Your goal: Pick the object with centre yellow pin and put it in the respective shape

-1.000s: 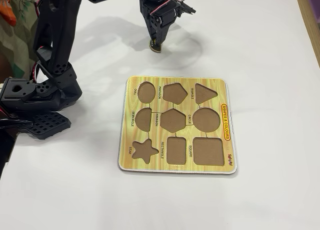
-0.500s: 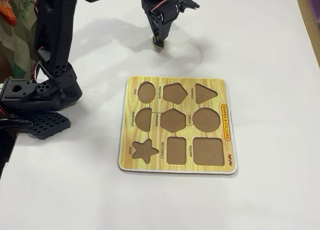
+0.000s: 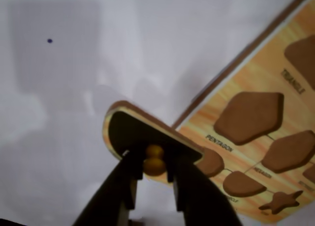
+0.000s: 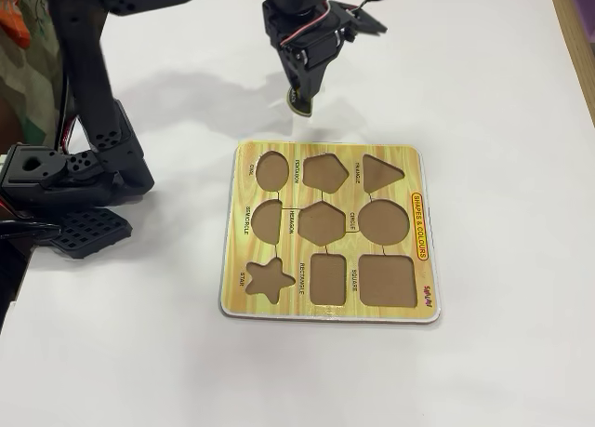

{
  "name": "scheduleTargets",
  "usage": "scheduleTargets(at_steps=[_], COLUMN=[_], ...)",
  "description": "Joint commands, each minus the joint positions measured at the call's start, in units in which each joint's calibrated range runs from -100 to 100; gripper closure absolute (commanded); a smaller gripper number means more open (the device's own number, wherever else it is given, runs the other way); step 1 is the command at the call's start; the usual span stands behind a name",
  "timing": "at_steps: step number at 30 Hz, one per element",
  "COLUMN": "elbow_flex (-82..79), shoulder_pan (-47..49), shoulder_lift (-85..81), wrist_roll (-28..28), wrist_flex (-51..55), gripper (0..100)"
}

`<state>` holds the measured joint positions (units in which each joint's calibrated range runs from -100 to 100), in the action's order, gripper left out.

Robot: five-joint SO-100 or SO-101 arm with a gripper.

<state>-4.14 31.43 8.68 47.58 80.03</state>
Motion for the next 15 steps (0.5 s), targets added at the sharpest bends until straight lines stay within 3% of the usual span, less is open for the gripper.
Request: scheduleTargets(at_steps=[1,15], elbow_flex=[-7.28,-37.41], shoulder_pan=[-3.70,-14.05], shoulder_lift=[-10.35,-37.30], wrist_roll=[-0.30,-10.29], wrist_flex=[0.17,-0.78], gripper=[99,99])
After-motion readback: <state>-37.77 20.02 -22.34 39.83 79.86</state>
